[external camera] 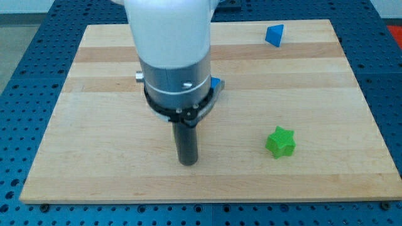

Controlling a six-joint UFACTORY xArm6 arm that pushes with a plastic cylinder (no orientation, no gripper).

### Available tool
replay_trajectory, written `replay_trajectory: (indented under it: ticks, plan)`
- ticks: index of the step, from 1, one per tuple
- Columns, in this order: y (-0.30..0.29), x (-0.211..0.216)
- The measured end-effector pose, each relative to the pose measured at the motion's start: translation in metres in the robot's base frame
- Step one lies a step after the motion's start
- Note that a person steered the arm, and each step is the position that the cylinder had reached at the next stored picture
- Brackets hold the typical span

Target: Move the green star parallel to the yellow blocks

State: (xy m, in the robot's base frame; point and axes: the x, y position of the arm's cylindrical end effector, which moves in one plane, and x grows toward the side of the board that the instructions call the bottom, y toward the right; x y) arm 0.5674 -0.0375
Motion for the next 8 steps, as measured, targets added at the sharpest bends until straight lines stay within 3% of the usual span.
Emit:
replay_trajectory:
  ticks: [2, 3, 5, 7, 8]
  plan:
    - [0.068, 0.028]
    - [0.102, 0.009]
    - [0.111, -0.051]
    - [0.130, 0.018]
    - [0.160, 0.030]
